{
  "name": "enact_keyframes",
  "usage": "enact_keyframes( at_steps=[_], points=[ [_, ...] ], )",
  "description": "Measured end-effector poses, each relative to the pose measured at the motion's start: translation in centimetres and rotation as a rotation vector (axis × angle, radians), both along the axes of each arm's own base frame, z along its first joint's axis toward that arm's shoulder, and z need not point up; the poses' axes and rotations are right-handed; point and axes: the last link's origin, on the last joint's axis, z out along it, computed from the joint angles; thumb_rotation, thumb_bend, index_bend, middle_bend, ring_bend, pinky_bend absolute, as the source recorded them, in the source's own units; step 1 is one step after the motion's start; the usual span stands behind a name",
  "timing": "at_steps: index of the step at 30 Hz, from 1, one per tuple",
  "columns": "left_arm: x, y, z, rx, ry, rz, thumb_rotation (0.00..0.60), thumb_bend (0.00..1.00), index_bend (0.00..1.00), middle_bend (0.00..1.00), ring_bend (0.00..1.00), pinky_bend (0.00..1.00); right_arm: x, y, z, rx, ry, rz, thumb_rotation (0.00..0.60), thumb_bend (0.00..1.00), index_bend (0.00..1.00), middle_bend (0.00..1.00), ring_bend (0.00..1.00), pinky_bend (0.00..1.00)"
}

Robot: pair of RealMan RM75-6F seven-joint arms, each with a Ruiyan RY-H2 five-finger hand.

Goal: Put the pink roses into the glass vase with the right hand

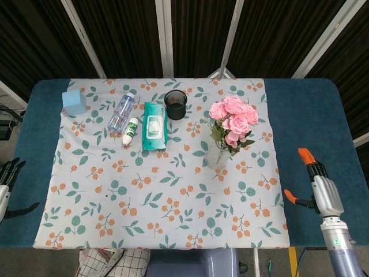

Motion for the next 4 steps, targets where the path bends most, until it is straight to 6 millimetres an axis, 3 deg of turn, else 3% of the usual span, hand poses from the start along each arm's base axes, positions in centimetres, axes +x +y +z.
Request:
enact_keyframes(
  at_steps=[4],
  points=[
    [-0.2, -0.1, 0.0, 0.017, 0.014, 0.006, 0.6, 0.0, 0.0, 0.0, 0.0, 0.0, -1.7, 1.6, 1.3, -0.053, 0.272, 0.035, 0.6, 0.28, 0.0, 0.0, 0.0, 0.0]
  ],
)
